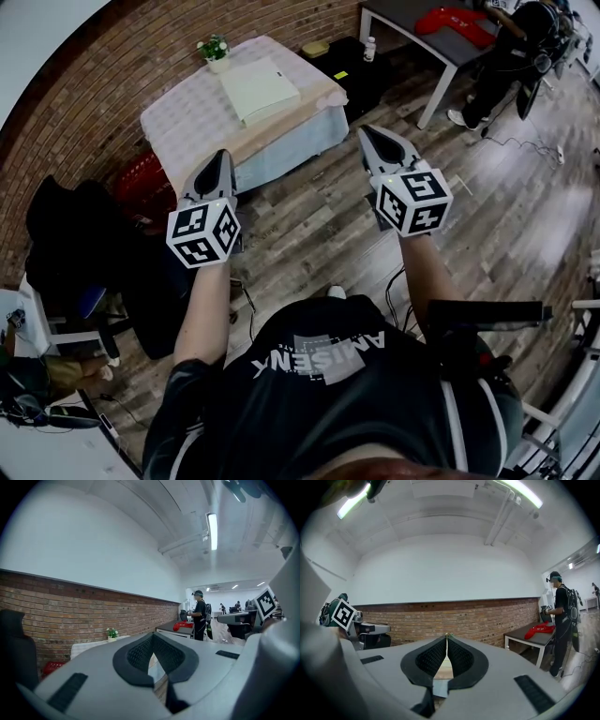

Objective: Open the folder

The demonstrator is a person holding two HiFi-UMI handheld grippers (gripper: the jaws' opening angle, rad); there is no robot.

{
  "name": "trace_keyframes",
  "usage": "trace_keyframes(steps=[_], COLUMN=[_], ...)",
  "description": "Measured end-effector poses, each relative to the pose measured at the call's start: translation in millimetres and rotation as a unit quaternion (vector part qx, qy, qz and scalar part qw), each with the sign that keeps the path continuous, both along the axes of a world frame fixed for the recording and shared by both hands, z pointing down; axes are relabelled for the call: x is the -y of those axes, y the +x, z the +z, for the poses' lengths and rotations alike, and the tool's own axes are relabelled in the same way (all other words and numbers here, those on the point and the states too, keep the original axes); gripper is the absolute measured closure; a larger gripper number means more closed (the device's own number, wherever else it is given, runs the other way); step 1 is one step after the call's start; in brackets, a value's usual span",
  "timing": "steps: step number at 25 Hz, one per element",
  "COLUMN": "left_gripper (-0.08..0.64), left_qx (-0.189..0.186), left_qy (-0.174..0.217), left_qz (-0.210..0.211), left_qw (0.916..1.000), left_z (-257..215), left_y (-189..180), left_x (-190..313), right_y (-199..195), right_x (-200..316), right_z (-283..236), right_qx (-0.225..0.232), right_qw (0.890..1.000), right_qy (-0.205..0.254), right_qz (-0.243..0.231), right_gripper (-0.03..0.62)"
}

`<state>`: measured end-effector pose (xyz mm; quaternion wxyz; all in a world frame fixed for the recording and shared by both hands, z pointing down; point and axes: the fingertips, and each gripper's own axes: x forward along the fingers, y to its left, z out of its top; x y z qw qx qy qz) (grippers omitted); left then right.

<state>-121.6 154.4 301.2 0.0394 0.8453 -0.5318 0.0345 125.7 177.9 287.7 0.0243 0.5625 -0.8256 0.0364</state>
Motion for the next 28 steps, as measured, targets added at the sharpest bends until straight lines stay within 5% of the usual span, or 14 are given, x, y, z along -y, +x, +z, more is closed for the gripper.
trace_keyframes(steps=[11,28], left_gripper=[0.549,0.549], left_qx=[0.02,0.045], left_qy=[-0.011,0.011], left_qz=[-0.008,0.04], left_qw=[0.9997,0.9982], left_z=[10.4,33.3], left_y=[45.7,51.6], left_x=[53.0,220.1], right_y=[46.8,27.6], right_x=[55.5,203.6], right_z=[7.5,33.3], right_qx=[0.004,-0.024], right_qw=[1.0,0.999], right_qy=[-0.004,-0.039], right_qz=[-0.015,0.003], right_gripper=[0.549,0.549])
